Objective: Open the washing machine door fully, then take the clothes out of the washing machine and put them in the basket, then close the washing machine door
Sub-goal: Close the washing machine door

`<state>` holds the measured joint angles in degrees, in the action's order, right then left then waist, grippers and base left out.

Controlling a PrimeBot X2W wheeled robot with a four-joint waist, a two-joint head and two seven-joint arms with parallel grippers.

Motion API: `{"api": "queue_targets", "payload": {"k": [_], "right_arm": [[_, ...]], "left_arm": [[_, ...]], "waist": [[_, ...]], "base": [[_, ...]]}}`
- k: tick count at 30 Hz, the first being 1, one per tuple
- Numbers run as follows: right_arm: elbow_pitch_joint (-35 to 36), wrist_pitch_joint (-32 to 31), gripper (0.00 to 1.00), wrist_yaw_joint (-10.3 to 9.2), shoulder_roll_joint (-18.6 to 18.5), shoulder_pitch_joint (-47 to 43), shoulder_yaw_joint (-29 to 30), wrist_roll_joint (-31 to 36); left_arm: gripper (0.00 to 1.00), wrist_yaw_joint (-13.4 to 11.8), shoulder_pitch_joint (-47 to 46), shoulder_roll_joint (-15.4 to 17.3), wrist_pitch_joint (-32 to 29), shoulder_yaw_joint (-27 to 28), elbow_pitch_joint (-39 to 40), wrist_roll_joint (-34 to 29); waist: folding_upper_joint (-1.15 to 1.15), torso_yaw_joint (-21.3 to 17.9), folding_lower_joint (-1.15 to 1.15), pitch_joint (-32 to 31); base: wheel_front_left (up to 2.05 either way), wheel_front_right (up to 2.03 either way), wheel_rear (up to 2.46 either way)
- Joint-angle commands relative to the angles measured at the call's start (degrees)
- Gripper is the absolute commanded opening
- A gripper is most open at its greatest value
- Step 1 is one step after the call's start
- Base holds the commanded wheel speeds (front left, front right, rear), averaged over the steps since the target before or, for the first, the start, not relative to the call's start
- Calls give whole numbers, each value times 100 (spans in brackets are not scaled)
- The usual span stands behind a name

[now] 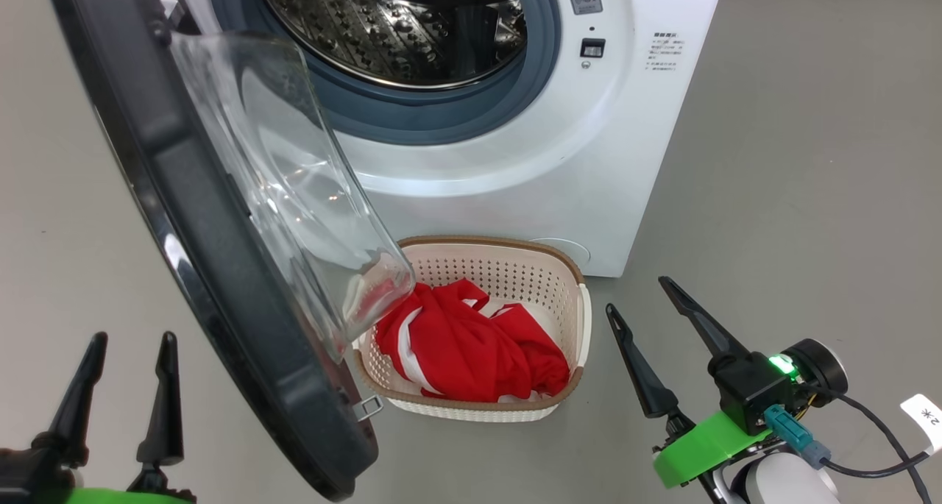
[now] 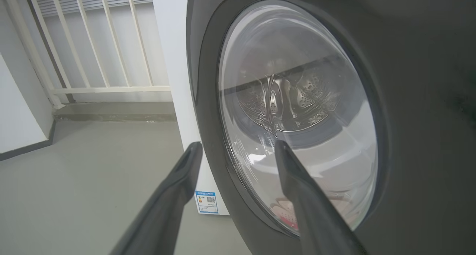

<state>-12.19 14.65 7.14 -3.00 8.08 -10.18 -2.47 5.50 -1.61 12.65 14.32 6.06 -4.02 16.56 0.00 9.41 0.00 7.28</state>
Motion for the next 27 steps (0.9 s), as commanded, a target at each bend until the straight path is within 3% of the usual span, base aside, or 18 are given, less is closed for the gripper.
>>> {"api": "queue_targets", "payload": {"k": [1,11,27], "right_arm": [[153,35,100,35,13,139,-107,8],[152,35,100,35,13,119,-73,-3],[134,35,100,35,13,150,-72,4]], "left_arm": [[100,-35,-96,73,65,265,162,-89],[100,110,103,-483,67,562,174,-531],[100,192,0,-738,67,752,65,-666]], "waist": [[0,-4,0,-1],[0,-3,0,-4],[0,40,0,54]], "base": [[0,0,0],[0,0,0],[0,0,0]]}}
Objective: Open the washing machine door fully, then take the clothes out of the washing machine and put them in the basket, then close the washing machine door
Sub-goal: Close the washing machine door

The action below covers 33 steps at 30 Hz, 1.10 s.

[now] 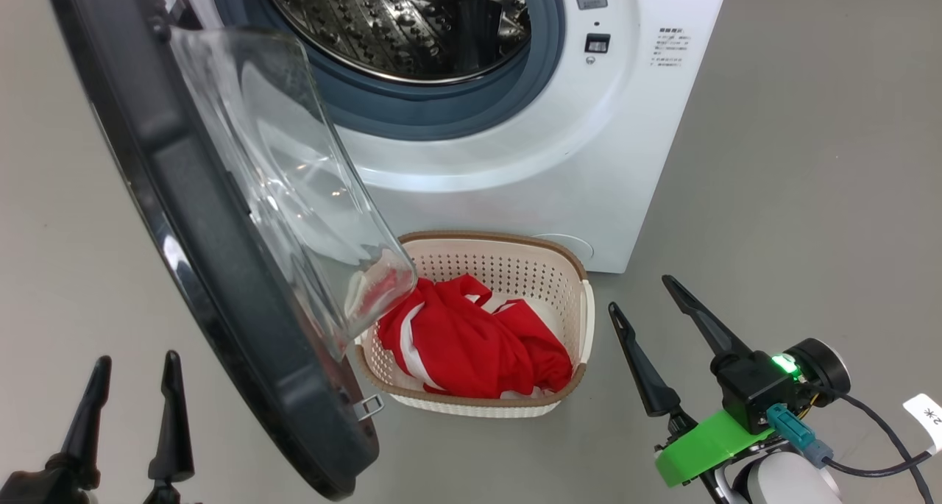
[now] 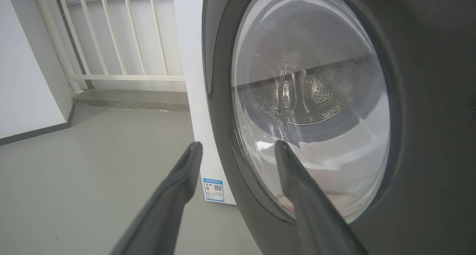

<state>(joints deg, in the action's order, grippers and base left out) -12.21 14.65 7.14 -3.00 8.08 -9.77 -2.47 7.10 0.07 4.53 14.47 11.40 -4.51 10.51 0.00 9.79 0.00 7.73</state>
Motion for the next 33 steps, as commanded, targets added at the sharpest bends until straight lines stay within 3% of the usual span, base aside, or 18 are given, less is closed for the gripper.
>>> {"api": "queue_targets", "payload": {"k": [1,7,8,9,10,14,17,18,22,26,27,33], "right_arm": [[135,35,100,35,13,156,-113,6],[146,35,100,35,13,198,-128,3],[148,35,100,35,13,204,-128,1],[149,35,100,35,13,207,-130,1],[148,35,100,35,13,208,-134,-2],[133,35,100,35,13,195,-152,-17],[123,35,100,35,13,179,-168,-34],[123,35,100,35,13,179,-168,-34],[119,35,100,35,13,143,-162,-42],[108,35,100,35,13,112,-173,-56],[105,35,100,35,13,103,-180,-60],[111,35,100,35,13,73,-182,-76]], "left_arm": [[100,33,-177,71,52,215,106,-71],[100,36,-258,86,52,264,136,-94],[89,37,-266,92,52,268,121,-74],[39,37,-287,85,52,282,110,-14],[0,37,-307,68,52,291,75,102],[0,37,-437,14,52,277,-22,860],[0,38,-589,-32,-41,313,30,1840],[0,38,-589,-32,-41,313,30,1840],[0,38,-743,-73,-703,351,394,3460],[0,-10,-791,-43,-1565,517,801,4669],[0,-190,-823,-51,-2082,619,1019,5334],[0,-1240,-878,-101,-3402,933,1871,7350]], "waist": [[0,2,0,24],[0,-5,0,107],[0,-8,0,116],[0,-10,0,120],[0,-12,0,121],[0,-24,0,98],[0,-35,0,62],[0,-35,0,62],[0,-38,0,11],[0,-49,0,-30],[0,-58,0,-38],[0,-87,0,-38]], "base": [[0,0,0],[0,0,0],[0,0,0],[0,0,0],[0,0,0],[0,0,0],[0,0,0],[0,0,0],[0,0,0],[0,0,0],[0,0,0],[0,0,0]]}}
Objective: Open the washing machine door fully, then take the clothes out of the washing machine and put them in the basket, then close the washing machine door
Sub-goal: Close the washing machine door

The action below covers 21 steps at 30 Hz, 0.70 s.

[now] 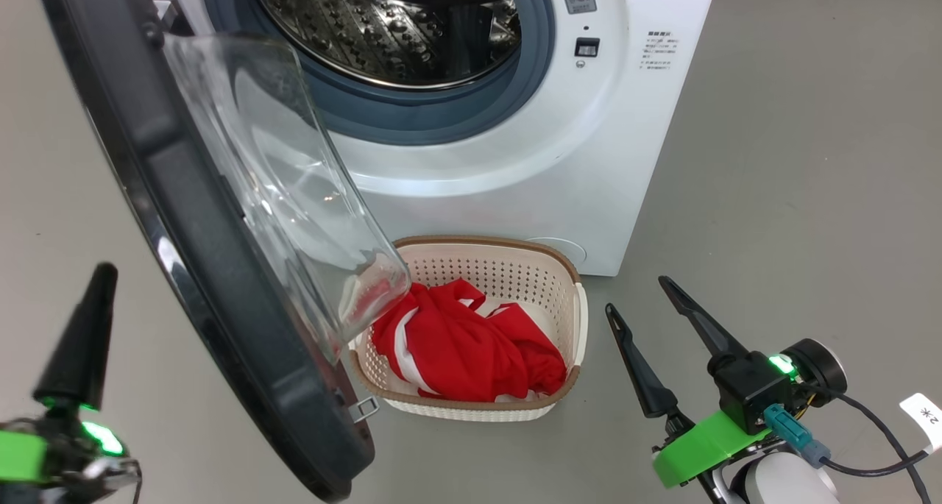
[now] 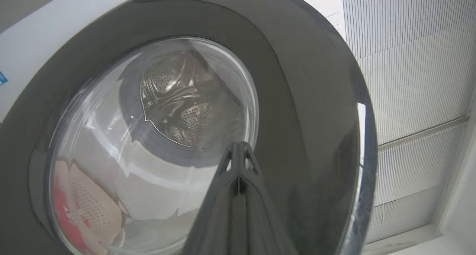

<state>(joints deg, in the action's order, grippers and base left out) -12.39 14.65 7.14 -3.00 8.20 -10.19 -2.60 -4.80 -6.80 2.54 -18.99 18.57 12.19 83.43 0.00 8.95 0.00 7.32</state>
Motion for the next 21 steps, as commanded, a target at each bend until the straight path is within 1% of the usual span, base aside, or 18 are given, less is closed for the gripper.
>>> {"api": "queue_targets", "payload": {"k": [1,3,5,6,8,14,21], "right_arm": [[127,35,100,35,13,58,-147,-68],[123,35,100,35,13,56,-157,-81],[122,35,100,35,13,63,-160,-89],[123,35,100,35,13,70,-161,-89],[127,35,100,35,13,90,-164,-83],[137,35,100,35,13,147,-169,-73],[145,35,100,35,13,207,-193,-99]], "left_arm": [[0,-249,-191,89,-183,262,338,331],[0,-632,-174,73,-462,287,604,867],[0,-929,-142,65,-664,299,841,1256],[0,-1035,-118,64,-744,297,938,1368],[0,-1170,-88,71,-858,288,1101,1487],[0,-1340,-95,106,-994,199,1339,1563],[0,-1386,-175,94,-1055,38,1562,1627]], "waist": [[0,-8,0,3],[0,-16,0,11],[0,-21,0,28],[0,-24,0,42],[0,-34,0,73],[0,-89,0,161],[0,-236,0,267]], "base": [[0,0,0],[0,0,0],[0,0,0],[0,0,0],[0,0,0],[0,0,0],[0,0,0]]}}
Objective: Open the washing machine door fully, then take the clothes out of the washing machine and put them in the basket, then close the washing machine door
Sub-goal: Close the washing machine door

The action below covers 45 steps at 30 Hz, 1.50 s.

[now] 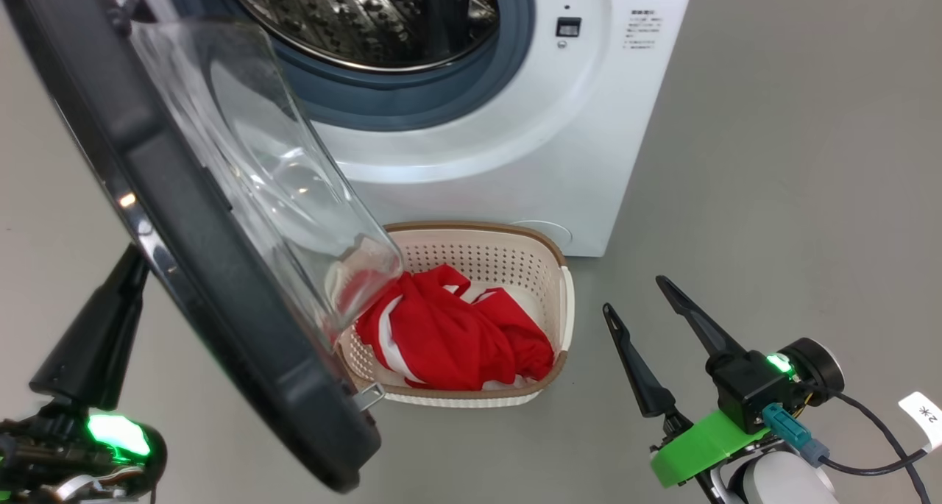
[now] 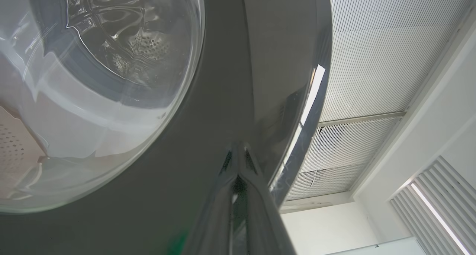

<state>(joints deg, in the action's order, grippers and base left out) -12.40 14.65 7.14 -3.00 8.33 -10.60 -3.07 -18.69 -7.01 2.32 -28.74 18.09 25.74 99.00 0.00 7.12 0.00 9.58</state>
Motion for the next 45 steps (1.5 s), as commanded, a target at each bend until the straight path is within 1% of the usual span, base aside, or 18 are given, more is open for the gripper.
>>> {"api": "queue_targets", "payload": {"k": [1,7,12,17,23,37,43,45], "right_arm": [[150,35,100,35,13,205,-155,-56],[173,35,100,35,13,250,-165,-76],[197,35,100,35,13,292,-156,-90],[229,35,100,35,13,296,-117,-94],[238,35,100,35,13,317,-143,-124],[298,35,100,35,13,409,-178,-167],[300,35,100,35,13,439,-180,-205],[304,35,100,35,13,451,-203,-213]], "left_arm": [[0,-3,-175,113,-81,56,232,78],[0,-13,-318,98,27,-71,276,61],[0,-47,-535,82,251,-214,156,11],[0,11,-764,74,460,-350,28,-73],[0,117,-1171,67,723,-492,-325,-182],[0,303,-2042,62,1057,-932,-996,-462],[0,371,-2465,76,1219,-931,-1483,-596],[0,340,-2619,78,1314,-905,-1682,-634]], "waist": [[0,-76,0,55],[0,-233,0,141],[0,-429,0,221],[0,-608,0,301],[0,-762,0,422],[0,-1114,0,675],[0,-1224,0,803],[0,-1260,0,846]], "base": [[0,0,0],[0,0,0],[0,0,0],[0,0,0],[0,0,0],[0,0,0],[0,0,0],[0,0,0]]}}
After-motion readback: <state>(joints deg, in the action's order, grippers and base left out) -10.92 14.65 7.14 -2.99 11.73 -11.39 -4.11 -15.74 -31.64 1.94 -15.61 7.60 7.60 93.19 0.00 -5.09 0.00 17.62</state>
